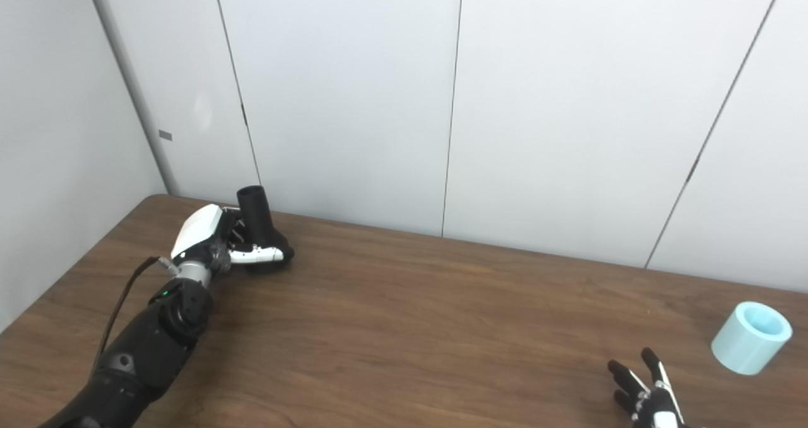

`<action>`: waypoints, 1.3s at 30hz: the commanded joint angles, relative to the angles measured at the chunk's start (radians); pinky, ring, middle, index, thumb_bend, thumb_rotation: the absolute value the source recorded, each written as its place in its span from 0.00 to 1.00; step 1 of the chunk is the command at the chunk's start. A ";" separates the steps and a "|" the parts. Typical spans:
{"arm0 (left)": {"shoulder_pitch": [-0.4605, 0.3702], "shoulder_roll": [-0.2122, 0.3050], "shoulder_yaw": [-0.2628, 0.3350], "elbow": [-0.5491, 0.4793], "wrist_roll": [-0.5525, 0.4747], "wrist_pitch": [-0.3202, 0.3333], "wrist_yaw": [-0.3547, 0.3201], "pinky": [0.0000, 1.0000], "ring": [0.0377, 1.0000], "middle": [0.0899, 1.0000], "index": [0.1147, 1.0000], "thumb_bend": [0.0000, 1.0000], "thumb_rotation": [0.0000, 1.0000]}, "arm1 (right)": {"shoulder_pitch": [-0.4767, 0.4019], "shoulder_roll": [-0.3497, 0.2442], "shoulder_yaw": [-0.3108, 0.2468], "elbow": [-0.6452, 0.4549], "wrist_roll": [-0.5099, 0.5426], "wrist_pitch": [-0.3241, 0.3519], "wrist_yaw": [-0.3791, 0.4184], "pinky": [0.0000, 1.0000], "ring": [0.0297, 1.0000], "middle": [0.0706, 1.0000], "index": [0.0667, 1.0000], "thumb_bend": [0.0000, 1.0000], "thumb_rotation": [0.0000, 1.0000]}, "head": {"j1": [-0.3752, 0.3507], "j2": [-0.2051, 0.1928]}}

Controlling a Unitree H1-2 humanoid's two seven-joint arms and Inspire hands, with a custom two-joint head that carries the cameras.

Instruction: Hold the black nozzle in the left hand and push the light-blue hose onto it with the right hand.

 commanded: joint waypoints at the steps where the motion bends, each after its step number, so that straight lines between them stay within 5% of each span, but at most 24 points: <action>1: 0.021 -0.004 -0.016 -0.057 0.020 -0.009 0.011 0.43 0.39 0.43 0.43 0.51 0.00 | -0.014 -0.012 -0.003 -0.029 0.008 -0.027 0.012 0.92 0.93 0.87 1.00 0.45 1.00 | -0.003 0.003; 7: 0.097 -0.005 -0.035 -0.230 0.074 -0.015 0.036 0.43 0.39 0.42 0.44 0.51 0.00 | -0.021 -0.011 0.002 -0.015 -0.009 -0.044 0.008 0.89 0.92 0.86 1.00 0.48 1.00 | -0.028 0.009; 10: 0.138 -0.021 -0.032 -0.307 0.084 -0.029 0.053 0.31 0.35 0.39 0.45 0.50 0.00 | -0.023 -0.005 0.004 -0.022 -0.026 -0.031 -0.002 0.89 0.91 0.86 1.00 0.51 0.99 | -0.041 0.011; 13: 0.182 -0.033 -0.046 -0.403 0.121 -0.040 0.055 0.37 0.40 0.38 0.45 0.50 0.00 | -0.027 0.000 0.005 -0.024 -0.036 -0.035 -0.004 0.89 0.91 0.85 1.00 0.52 0.99 | -0.055 0.014; 17: 0.229 -0.052 -0.068 -0.498 0.186 -0.053 0.062 0.33 0.38 0.37 0.45 0.50 0.00 | -0.032 0.003 0.006 -0.044 -0.027 -0.016 0.001 0.88 0.91 0.84 1.00 0.53 0.98 | -0.068 0.025; 27: 0.321 -0.133 -0.107 -0.654 0.269 -0.056 0.016 0.45 0.45 0.44 0.42 0.50 0.00 | -0.016 0.014 0.006 -0.145 -0.044 0.027 -0.009 0.87 0.90 0.86 0.99 0.51 0.98 | -0.114 0.062; 39: 0.402 -0.228 -0.158 -0.733 0.277 -0.094 -0.030 0.42 0.43 0.43 0.43 0.50 0.00 | 0.005 -0.001 -0.017 -0.242 -0.077 0.095 -0.023 0.83 0.88 0.84 0.97 0.48 1.00 | -0.195 0.106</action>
